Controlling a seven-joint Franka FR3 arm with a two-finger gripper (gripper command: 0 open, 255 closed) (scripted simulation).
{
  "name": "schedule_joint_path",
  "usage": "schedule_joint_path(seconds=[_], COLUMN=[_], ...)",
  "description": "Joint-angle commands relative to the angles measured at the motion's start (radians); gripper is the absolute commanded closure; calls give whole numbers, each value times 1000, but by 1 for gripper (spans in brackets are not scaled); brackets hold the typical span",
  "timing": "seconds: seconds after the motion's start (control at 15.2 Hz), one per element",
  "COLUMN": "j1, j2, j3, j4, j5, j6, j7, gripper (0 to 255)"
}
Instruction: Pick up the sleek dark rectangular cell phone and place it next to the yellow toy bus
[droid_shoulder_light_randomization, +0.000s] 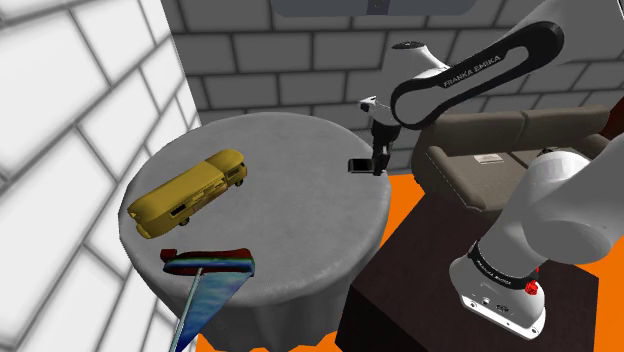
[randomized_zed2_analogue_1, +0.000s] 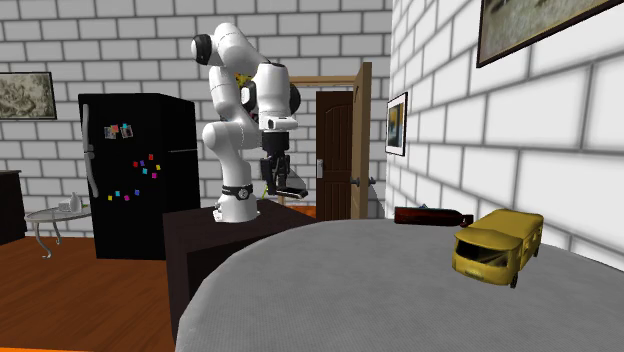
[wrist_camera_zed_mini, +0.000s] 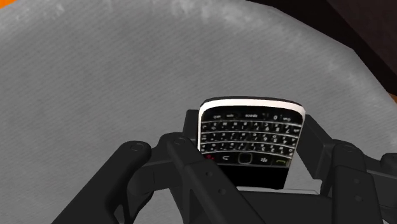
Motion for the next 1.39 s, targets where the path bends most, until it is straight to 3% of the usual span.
schedule_joint_path(seconds=[0.0,0.13,0.53,1.32], j1=[-2,-2,80,178], j2=[-21,-38,139,498], j3=[3,6,74,171], j4=[12,23,180,600], j5=[-2,-2,69,131], j6=[-33,-61,-44,-105], j7=[2,4,92,243], gripper=[255,255,255,255])
